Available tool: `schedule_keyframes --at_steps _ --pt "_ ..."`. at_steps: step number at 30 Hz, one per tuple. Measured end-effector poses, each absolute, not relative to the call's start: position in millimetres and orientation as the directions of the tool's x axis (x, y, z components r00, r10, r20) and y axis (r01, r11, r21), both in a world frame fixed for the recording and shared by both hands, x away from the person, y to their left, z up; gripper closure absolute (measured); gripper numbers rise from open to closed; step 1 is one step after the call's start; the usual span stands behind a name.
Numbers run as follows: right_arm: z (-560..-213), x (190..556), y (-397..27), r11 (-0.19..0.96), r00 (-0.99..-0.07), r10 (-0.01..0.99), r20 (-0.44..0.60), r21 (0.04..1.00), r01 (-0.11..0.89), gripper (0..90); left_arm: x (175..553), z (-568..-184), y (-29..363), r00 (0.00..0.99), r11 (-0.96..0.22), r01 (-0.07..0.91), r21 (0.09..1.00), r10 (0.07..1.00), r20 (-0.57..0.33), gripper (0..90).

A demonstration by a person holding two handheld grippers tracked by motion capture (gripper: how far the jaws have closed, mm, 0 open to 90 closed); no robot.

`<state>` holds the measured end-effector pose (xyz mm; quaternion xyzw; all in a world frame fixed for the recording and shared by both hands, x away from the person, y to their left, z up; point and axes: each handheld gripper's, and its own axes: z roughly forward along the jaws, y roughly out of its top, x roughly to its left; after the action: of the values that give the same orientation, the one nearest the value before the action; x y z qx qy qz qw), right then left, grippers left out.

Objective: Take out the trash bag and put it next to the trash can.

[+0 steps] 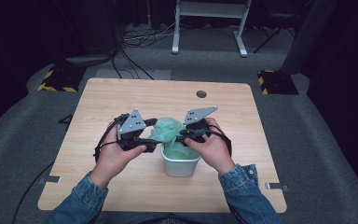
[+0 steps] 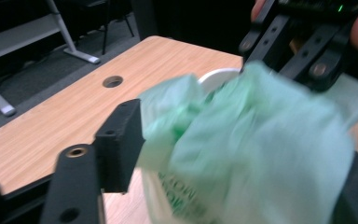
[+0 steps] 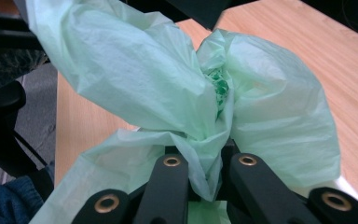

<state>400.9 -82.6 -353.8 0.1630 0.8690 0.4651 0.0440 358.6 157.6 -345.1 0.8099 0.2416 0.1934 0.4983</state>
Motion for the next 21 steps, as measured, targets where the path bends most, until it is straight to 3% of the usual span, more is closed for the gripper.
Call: schedule_keyframes --at_steps 21 --pt "-304 395 -107 0.409 -0.941 0.334 0.053 0.891 0.196 87.3 345 -379 218 0.739 -0.414 0.266 0.870 0.668 0.092 27.2"
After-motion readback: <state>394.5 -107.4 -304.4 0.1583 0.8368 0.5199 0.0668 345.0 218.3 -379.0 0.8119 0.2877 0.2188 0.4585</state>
